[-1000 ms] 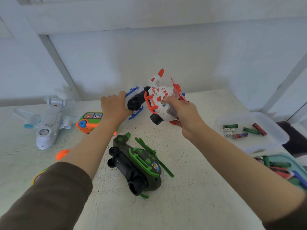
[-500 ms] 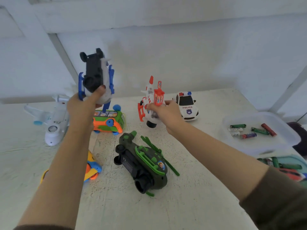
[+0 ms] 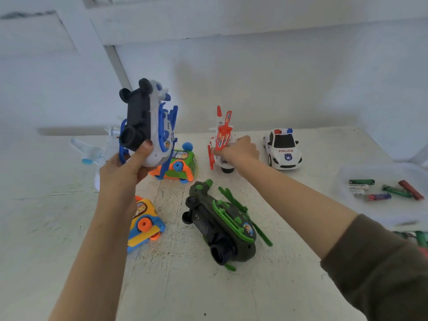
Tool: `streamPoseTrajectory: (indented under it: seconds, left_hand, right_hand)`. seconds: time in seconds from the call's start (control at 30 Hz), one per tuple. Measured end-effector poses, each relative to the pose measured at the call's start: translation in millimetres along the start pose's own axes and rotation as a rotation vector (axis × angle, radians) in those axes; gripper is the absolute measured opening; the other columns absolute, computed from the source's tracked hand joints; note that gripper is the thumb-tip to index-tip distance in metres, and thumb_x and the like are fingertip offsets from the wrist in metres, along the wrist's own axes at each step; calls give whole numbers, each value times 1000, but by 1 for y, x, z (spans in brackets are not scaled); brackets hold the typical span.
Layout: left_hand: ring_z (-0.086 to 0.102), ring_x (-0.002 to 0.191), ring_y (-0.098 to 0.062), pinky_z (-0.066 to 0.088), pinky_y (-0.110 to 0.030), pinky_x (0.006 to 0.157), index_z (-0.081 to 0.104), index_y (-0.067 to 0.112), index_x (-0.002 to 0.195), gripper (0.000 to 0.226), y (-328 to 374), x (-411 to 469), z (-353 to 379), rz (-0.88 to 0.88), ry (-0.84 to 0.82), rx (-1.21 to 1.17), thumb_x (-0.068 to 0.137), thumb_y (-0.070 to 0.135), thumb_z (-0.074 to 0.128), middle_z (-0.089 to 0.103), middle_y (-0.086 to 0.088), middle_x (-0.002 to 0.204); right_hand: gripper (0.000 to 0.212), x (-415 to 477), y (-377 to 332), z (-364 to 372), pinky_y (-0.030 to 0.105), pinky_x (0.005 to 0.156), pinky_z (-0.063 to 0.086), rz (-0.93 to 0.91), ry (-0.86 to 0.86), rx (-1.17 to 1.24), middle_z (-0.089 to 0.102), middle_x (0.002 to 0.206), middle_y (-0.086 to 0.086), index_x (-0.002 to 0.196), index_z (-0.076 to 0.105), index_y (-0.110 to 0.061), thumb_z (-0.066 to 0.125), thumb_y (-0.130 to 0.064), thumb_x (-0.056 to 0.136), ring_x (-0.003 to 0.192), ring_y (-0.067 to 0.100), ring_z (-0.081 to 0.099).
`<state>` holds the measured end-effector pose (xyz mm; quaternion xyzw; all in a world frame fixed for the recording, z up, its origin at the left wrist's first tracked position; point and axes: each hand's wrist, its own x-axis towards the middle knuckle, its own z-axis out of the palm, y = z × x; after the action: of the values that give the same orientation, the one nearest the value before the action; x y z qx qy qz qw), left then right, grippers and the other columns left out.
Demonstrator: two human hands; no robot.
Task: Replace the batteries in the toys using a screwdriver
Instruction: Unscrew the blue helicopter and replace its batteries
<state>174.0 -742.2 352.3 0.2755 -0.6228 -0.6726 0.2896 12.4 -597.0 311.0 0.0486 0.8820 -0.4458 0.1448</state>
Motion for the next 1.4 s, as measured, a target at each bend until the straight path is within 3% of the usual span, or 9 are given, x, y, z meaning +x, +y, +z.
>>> streamPoseTrajectory:
  seconds: [0.13,0.27,0.5,0.77,0.97,1.1,1.23,1.3,1.4]
  left_hand:
    - [71,76,-4,51,-10,62,62,16,113,27,-3,-6,-2,14,-29,-18,88,27,66,72,1,98]
    - [72,92,-14,52,-10,66,60,12,126,42,-7,-10,-4,-6,-30,-16,88,29,67,73,-4,107]
    - [72,75,-5,53,-10,66,63,21,103,15,-9,-17,-7,-18,-43,0,89,27,65,75,9,85]
    - [71,73,-3,50,-8,60,60,19,109,32,-7,-29,-3,-28,-74,-21,81,33,69,72,5,93]
    - [72,83,-10,52,-12,64,65,21,105,48,0,-49,6,-14,-205,-59,63,44,67,76,4,95]
    - [73,87,-16,54,-17,69,65,12,113,51,8,-72,24,38,-289,-105,69,37,75,75,-4,102]
    - [66,69,-2,50,-13,63,64,18,97,30,8,-109,51,201,-213,-34,71,19,79,71,11,70]
    - [69,74,-3,52,-16,64,63,19,100,36,3,-127,64,265,-192,42,71,15,83,73,10,77]
    - [69,87,-4,53,-16,67,63,23,111,51,-6,-148,77,355,-197,197,67,22,88,73,13,92]
  right_hand:
    - [87,-1,4,-2,45,102,43,-26,-92,-3,42,135,14,140,28,-10,77,-39,74,125,31,41]
    - [76,-4,13,0,45,100,45,-115,-65,44,45,135,11,142,29,-13,70,-26,79,122,29,46]
    - [79,-4,17,6,46,98,46,-123,-28,104,51,128,8,137,36,-16,76,-34,72,116,27,52]
    - [84,-14,26,-2,45,101,44,-172,-29,61,45,136,8,139,36,-17,77,-44,72,123,27,47]
    - [31,-60,22,-38,24,95,42,-450,249,509,53,115,-7,120,52,-19,61,-19,91,109,10,49]
    - [22,-88,20,-68,25,84,48,-339,-66,604,61,111,-4,109,56,-23,57,-39,93,100,11,58]
    - [66,-126,39,-89,41,95,50,-240,-399,598,63,118,2,120,52,-25,52,-71,72,106,21,63]
    - [81,-142,48,-98,44,95,51,-256,-468,628,64,121,3,128,51,-26,54,-76,64,106,22,64]
    - [70,-154,56,-113,40,86,56,-273,-448,693,68,117,1,127,56,-26,67,-67,71,104,21,67]
